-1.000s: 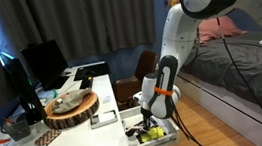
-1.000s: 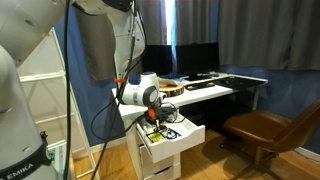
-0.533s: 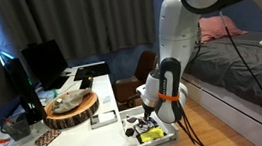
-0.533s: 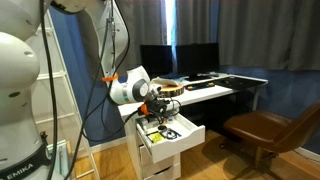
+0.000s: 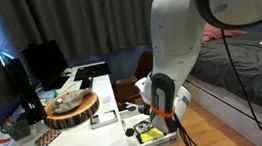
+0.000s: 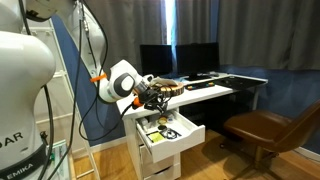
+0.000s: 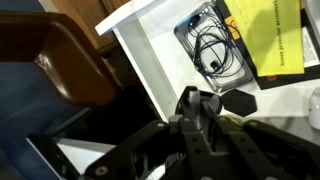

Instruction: Pick up the sun glasses from the open top drawer and put them on the table

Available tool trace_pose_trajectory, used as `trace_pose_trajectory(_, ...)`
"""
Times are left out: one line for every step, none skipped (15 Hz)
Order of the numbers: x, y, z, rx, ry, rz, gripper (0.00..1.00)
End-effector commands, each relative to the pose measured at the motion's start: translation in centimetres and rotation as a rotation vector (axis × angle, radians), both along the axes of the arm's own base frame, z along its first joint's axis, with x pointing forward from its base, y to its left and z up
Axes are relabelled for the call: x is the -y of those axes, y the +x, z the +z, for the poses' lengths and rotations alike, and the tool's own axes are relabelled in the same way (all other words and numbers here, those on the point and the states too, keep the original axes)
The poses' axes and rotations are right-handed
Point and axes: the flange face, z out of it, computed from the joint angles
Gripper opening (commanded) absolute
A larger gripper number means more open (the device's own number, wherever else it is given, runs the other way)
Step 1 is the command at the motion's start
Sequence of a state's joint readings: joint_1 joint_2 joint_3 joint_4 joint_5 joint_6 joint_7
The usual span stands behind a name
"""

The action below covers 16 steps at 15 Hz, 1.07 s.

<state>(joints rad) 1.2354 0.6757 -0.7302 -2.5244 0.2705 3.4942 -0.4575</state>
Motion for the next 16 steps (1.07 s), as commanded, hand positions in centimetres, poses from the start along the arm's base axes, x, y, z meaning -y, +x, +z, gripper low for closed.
trace_pose_trajectory(-2.2,-1.4,2.3,0.114,-0.111,0.054,0.03)
trace_pose_trajectory(-3.2,-2.0,3.0,0.134,-0.137,0.082,0.03)
trace_pose_trajectory(-4.3,-2.4,3.8,0.155,-0.168,0.119,0.03)
trace_pose_trajectory(-5.3,-2.6,4.5,0.172,-0.193,0.15,0.03)
trace_pose_trajectory(-6.3,-2.7,5.2,0.184,-0.223,0.185,0.03)
trace_pose_trajectory(-7.2,-2.8,5.7,0.191,-0.253,0.216,0.03)
trace_pose_trajectory(-8.2,-2.9,6.3,0.194,-0.273,0.264,0.03)
trace_pose_trajectory(-9.1,-2.8,6.9,0.194,-0.285,0.32,0.03)
trace_pose_trajectory(-8.1,-2.9,6.0,0.18,-0.24,0.266,0.14)
trace_pose_trajectory(-8.5,-2.7,6.4,0.186,-0.253,0.292,0.14)
trace_pose_trajectory(-8.6,-2.6,6.7,0.189,-0.258,0.303,0.14)
trace_pose_trajectory(-8.7,-2.5,6.7,0.19,-0.26,0.306,0.14)
trace_pose_trajectory(-8.7,-2.5,6.7,0.189,-0.261,0.308,0.14)
trace_pose_trajectory(-8.7,-2.5,6.7,0.189,-0.262,0.308,0.14)
trace_pose_trajectory(-8.7,-2.5,6.7,0.189,-0.262,0.309,0.14)
trace_pose_trajectory(-8.7,-2.5,6.7,0.189,-0.262,0.309,0.14)
